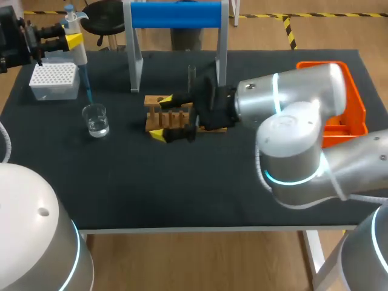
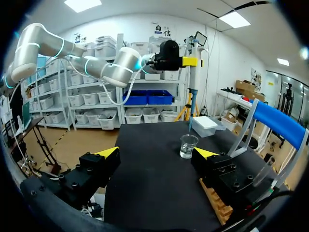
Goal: Invert the test tube, pick up the pipette, mount the tip to pipette, aspirate from beaker and dispense into the tube, eject the tip, return the pipette, and cap with the stopper.
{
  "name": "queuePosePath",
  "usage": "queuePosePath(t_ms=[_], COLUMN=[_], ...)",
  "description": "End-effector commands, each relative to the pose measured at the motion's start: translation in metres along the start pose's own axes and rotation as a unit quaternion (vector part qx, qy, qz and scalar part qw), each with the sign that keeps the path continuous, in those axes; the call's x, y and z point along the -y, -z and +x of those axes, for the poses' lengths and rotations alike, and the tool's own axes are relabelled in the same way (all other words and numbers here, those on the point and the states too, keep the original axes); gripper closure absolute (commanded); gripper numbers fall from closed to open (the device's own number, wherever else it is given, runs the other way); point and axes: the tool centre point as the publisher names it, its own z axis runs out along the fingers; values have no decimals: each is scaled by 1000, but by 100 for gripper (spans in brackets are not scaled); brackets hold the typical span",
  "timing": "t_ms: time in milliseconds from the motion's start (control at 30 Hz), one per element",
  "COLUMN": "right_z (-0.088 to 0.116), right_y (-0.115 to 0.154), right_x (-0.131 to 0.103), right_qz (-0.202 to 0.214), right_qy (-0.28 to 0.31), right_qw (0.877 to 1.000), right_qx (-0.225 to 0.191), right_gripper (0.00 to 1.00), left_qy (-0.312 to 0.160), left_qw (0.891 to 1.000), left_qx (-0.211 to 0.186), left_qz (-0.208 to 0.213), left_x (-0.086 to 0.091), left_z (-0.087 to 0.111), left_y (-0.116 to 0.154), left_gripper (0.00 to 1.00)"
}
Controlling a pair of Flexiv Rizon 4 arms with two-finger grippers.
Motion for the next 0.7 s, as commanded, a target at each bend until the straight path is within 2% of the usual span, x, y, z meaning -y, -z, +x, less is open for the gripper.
queuePosePath(t_ms=[33,367,700], right_z=[0,-9,-23], right_y=[-57,-85,-102], right_x=[-1,15,20], right_qz=[15,53,69], right_qy=[1,-14,16], right_qw=[1000,998,994], right_qx=[17,43,85], right_gripper=[0,0,0], left_qy=[-1,-1,-1], left_qw=[1000,1000,1000], left_qx=[1,1,1], left_qz=[0,0,0], left_x=[0,0,0], left_z=[0,0,0], left_y=[-1,-1,-1], left_gripper=[100,100,100])
